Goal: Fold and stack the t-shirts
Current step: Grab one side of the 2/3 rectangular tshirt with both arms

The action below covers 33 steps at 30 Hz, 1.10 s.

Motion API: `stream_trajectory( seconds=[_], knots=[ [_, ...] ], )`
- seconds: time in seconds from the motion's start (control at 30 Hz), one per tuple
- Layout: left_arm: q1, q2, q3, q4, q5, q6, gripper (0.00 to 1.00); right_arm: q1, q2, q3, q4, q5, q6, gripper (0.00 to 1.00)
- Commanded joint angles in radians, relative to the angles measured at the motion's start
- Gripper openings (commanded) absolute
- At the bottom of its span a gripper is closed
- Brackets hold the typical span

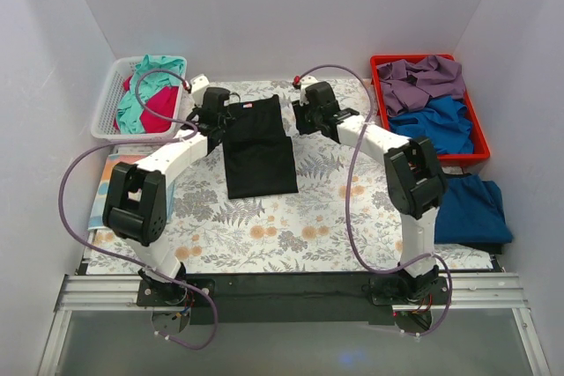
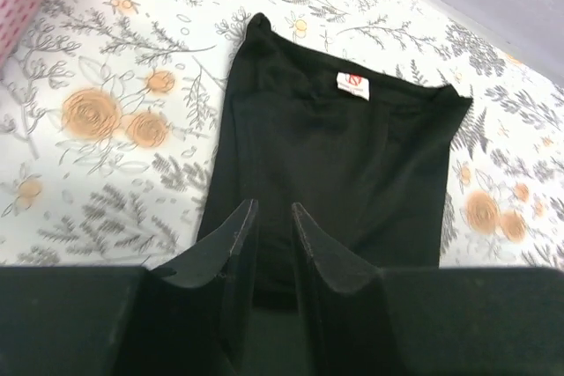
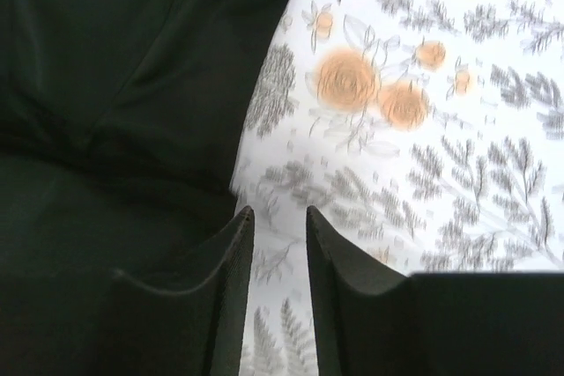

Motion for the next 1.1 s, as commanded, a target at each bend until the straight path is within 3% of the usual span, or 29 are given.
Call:
stream_trajectory(
  seconds=[0.0, 0.2, 0.5, 0.63, 1.07],
  knots=[
    [0.006, -0.147, -0.101, -0.135, 0.034, -0.067, 0.22, 0.007, -0.192, -0.152, 0.025, -0.065, 0.035, 0.39],
    [-0.003, -0.314, -0.353, -0.19, 0.168, -0.191, 0.31, 0.019, -0.361, -0.413, 0.066, -0.234, 0.098, 0.45],
    [-0.03, -0.463, -0.594, -0.181, 0.289, -0.254, 0.33, 0.082, -0.468, -0.655, 0.177, -0.272, 0.13, 0.49],
    [-0.032, -0.501, -0.682, -0.111, 0.329, -0.266, 0.34, 0.092, -0.445, -0.686, 0.227, -0.284, 0.142, 0.5],
    [-0.033, -0.474, -0.704, -0.011, 0.377, -0.256, 0.37, 0.094, -0.396, -0.686, 0.264, -0.284, 0.139, 0.5]
  ],
)
